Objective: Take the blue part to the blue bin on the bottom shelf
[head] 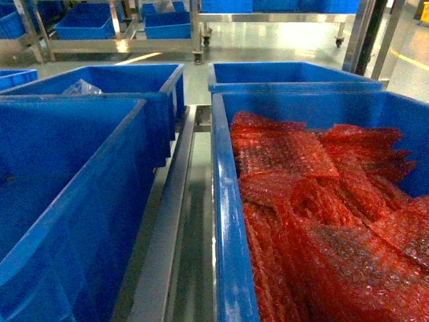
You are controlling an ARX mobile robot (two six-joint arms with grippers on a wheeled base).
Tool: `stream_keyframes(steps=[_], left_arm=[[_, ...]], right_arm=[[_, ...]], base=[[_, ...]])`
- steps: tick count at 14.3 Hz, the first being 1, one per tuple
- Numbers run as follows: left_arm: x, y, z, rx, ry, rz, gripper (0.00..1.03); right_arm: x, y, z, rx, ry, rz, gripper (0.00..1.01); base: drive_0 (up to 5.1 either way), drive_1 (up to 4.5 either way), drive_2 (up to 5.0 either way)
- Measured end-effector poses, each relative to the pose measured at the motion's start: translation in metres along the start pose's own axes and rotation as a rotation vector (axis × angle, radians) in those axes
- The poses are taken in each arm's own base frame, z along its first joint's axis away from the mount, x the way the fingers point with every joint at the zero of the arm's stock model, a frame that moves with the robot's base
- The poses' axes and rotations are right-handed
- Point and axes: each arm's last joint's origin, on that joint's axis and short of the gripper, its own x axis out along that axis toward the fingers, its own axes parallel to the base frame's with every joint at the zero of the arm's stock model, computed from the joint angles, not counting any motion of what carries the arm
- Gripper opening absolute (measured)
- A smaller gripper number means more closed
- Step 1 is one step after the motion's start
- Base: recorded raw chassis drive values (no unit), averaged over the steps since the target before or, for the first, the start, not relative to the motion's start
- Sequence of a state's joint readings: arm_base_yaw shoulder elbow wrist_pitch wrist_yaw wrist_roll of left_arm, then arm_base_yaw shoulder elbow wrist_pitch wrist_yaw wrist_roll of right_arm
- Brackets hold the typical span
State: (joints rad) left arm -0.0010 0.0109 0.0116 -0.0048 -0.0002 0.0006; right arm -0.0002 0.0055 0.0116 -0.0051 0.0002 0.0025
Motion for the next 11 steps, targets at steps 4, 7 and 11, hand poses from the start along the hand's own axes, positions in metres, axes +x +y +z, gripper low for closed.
stream_keyframes(steps=[4, 7, 11], left_arm=[[0.0, 0.0, 0.0, 0.0, 0.0, 0.0, 0.98], [0.0, 0.0, 0.0, 0.0, 0.0, 0.0, 0.98], [0.0, 0.0, 0.0, 0.0, 0.0, 0.0, 0.98]], right_arm=[[0.0, 0.0, 0.0, 0.0, 0.0, 0.0, 0.98], [0.0, 0.0, 0.0, 0.0, 0.0, 0.0, 0.98], [0.0, 0.0, 0.0, 0.0, 0.0, 0.0, 0.98]], base=[[0.0, 0.0, 0.0], [0.0, 0.0, 0.0], [0.0, 0.0, 0.0]])
